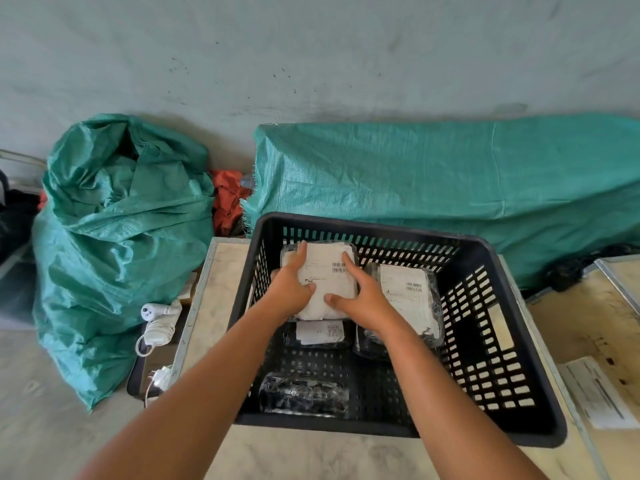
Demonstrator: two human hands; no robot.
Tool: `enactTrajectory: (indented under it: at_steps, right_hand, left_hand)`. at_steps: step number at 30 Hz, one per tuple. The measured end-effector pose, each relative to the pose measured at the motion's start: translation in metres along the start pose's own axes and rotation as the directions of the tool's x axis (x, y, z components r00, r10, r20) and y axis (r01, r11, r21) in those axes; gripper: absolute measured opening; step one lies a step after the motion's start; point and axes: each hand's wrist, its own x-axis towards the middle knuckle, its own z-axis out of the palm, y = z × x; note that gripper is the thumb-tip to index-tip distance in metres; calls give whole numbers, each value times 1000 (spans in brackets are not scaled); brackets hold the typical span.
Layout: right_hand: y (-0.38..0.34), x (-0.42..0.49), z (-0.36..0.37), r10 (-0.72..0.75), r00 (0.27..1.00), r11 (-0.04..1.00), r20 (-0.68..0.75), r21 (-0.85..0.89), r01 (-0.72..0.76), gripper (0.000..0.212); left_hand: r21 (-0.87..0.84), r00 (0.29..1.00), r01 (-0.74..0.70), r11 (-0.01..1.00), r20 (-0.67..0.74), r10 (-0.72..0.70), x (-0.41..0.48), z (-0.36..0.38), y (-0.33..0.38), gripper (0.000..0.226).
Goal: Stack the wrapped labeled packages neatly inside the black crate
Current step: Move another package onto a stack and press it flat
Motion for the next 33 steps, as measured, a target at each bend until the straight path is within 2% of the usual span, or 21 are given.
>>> enactTrajectory:
  at_steps: [2,4,8,11,21,26,30,33]
  right_hand:
    - [10,9,8,54,998,998,12,-45,-53,98]
    - [19,15,15,115,993,985,16,-134,-111,99]
    - [30,27,28,191,982,948,-3,-260,-185,103]
    - [37,34,37,242,970,918,2,-325,-229,102]
    - [56,33,39,242,970,919,12,-325,-225,96]
    - [50,33,39,274,961,910,25,-329,-251,96]
    - [42,27,36,268,963,911,18,-330,-247,93]
    - [34,20,31,246,968,903,54,-375,-208,83]
  left_hand:
    - [109,998,69,992,-11,-68,13,8,-7,91]
    - [142,992,124,982,-9,-124,19,16,-17,90]
    - [28,989,148,989,26,-149,24,29,-41,87]
    - [20,984,178,984,1,-179,27,32,-48,86]
    - [193,981,180,964,43,-192,43,39,-58,86]
    - [217,973,229,949,-32,-227,39,49,-48,92]
    - [245,977,214,946,-62,-205,28,48,-42,84]
    - [307,988,149,940,-78,-131,21,38,-32,77]
